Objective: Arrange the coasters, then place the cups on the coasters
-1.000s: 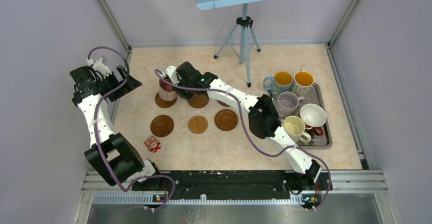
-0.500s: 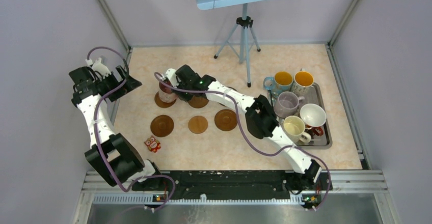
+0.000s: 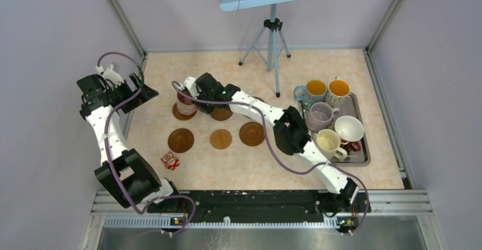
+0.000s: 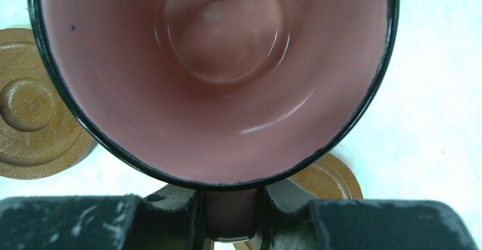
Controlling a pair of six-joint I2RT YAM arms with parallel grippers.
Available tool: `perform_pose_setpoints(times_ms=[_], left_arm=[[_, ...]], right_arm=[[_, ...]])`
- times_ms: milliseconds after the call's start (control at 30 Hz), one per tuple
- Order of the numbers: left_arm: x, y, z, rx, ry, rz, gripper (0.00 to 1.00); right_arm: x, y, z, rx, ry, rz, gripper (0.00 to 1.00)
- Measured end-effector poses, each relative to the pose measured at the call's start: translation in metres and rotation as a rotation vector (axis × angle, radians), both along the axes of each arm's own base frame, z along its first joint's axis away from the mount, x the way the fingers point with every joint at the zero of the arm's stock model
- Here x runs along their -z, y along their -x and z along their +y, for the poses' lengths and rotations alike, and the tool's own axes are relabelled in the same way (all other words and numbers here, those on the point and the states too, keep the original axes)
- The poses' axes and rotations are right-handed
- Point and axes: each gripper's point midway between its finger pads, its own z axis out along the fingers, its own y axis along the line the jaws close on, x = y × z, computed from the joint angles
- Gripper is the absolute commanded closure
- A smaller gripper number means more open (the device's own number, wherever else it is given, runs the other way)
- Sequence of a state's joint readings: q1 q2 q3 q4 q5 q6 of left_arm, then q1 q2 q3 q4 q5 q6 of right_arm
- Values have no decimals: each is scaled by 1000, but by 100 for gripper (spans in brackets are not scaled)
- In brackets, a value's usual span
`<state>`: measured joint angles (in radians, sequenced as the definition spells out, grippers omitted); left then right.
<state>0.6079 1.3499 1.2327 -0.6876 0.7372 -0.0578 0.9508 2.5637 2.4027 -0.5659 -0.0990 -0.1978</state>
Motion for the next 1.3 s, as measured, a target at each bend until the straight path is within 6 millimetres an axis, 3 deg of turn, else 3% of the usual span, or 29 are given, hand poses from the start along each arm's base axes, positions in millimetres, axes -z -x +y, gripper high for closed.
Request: perform_pose_setpoints(times_ms=[267,600,833,933,1133,1300], left_arm=[[0,0,0,1,3,-2,1],[-1,1,1,-2,4,-3,1],[-1,1,2,-1,2,-4,1],[-1,1,2,6,-3,-8,1],[-5,2,-1,46,-28,-37,1],[-9,2,-7,98,-39,-72,1]], right_arm=[[-11,-2,14,-14,-55,-33,73],[-17,-3,20,-22,-85,-48,72],[-18,-1,22,-31,-94,-44,62],[-17,0,22,-31,-98,-37,53],[-16,10,13,-41,-79,-11,50],[-37,21,6,-64,-94,2,48]])
